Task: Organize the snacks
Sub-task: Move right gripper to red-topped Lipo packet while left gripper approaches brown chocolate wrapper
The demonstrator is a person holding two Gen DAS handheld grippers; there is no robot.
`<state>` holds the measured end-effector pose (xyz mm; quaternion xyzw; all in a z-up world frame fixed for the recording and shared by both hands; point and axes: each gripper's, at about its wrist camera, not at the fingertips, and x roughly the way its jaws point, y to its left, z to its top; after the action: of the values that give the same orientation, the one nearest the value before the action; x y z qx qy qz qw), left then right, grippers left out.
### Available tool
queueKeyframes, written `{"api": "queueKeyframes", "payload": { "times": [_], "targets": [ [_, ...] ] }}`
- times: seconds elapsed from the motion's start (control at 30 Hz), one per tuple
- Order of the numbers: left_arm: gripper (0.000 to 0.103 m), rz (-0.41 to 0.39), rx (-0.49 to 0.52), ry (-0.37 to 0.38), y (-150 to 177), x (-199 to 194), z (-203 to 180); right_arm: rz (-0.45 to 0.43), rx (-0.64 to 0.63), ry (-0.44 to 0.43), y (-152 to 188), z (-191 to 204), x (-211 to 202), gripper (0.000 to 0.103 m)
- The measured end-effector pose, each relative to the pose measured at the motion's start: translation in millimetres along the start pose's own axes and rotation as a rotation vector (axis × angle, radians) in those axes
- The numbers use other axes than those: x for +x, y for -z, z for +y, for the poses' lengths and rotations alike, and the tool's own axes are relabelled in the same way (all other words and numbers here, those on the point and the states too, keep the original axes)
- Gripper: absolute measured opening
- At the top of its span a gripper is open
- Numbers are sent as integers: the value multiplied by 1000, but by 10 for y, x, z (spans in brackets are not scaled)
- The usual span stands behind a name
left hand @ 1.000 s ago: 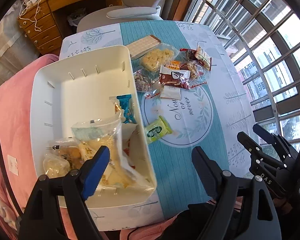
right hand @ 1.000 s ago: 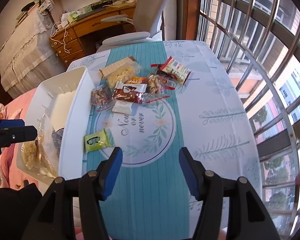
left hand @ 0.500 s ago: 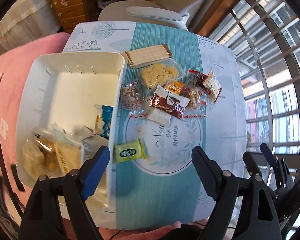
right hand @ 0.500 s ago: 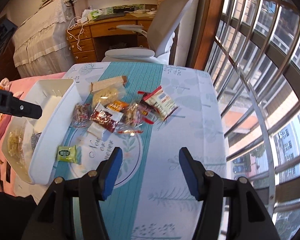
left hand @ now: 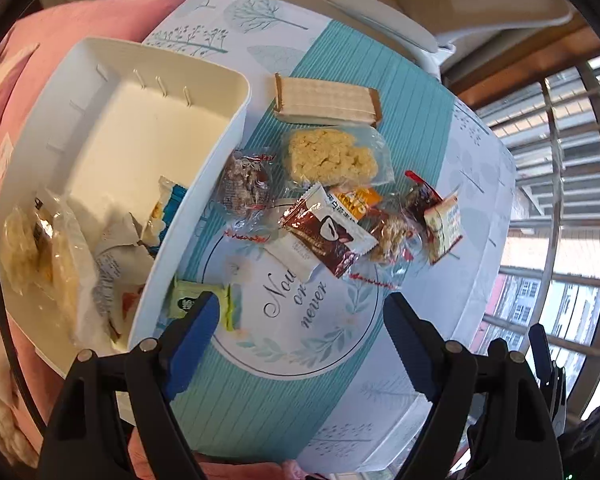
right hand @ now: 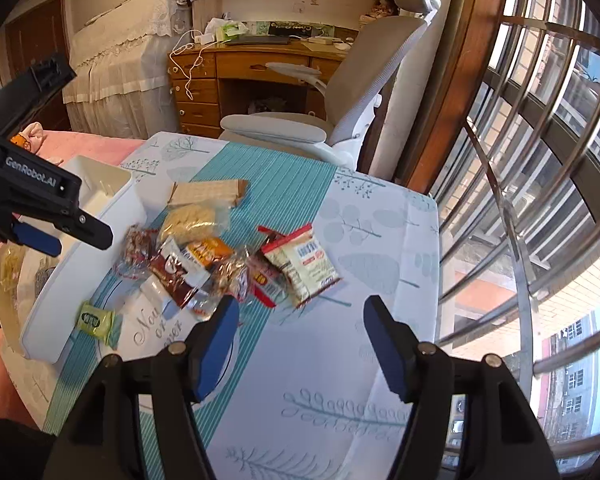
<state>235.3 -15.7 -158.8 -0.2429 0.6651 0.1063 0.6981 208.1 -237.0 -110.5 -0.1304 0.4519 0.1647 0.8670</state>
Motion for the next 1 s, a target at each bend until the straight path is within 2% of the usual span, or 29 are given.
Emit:
{"api": "queueKeyframes", "payload": {
  "times": [0.23, 0.47, 0.73, 1.0],
  "targets": [
    [83, 47, -121, -26, -199, 275, -55, -20, -29, -48, -159, -150, 342, 69],
    [83, 109, -226, -39, -338, 610, -47, -10, -44, -106, -152, -234, 748, 69],
    [83, 131, -249, -59, -491, 874, -151, 24, -62, -139, -56, -258, 1208, 69],
    [82, 158, -258, -101, -608, 1129, -234, 22, -45, -164, 51, -284, 1480, 69]
  ]
}}
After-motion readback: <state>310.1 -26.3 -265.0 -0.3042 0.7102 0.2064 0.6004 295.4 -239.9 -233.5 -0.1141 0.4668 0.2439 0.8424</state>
